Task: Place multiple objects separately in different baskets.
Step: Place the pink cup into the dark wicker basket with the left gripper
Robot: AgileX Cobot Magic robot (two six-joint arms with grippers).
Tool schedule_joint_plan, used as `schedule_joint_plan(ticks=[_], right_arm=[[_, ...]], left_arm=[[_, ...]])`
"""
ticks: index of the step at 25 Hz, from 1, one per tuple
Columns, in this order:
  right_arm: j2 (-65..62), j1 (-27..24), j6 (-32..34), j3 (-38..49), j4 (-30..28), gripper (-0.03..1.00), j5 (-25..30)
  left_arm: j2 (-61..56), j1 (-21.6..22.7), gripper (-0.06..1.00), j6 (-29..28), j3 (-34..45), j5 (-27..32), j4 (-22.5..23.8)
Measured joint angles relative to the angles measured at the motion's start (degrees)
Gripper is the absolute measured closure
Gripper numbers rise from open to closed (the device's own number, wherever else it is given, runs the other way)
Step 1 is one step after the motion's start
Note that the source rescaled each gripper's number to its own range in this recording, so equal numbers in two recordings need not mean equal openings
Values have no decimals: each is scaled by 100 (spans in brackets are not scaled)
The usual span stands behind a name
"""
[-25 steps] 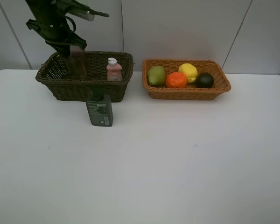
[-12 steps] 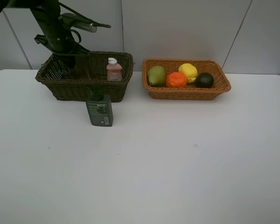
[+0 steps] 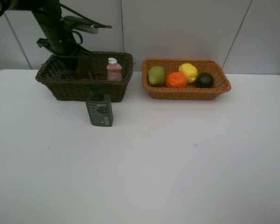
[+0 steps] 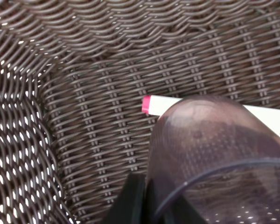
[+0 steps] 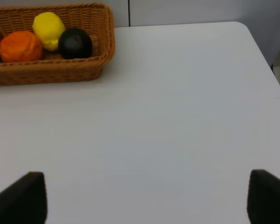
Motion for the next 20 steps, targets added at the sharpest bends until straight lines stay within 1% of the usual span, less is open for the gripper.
schedule_joint_plan(ticks=[1,5,6,7,11,20], right_arm=[[0,0,0,0,0,9,0],[0,0,0,0,0,9,0],[0,0,0,0,0,9,0],[0,0,0,0,0,9,0],[0,0,0,0,0,9,0],[0,0,0,0,0,9,0]], left_arm=[[0,0,80,0,0,-15,-17],[0,0,40,-102,0,-26,-76],[0,0,35,-119,0,-26,-76],[0,0,32,-162,0,-26,-76],[0,0,28,-162,0,-26,-112],[-7,0,28,-162,0,-26,-129]])
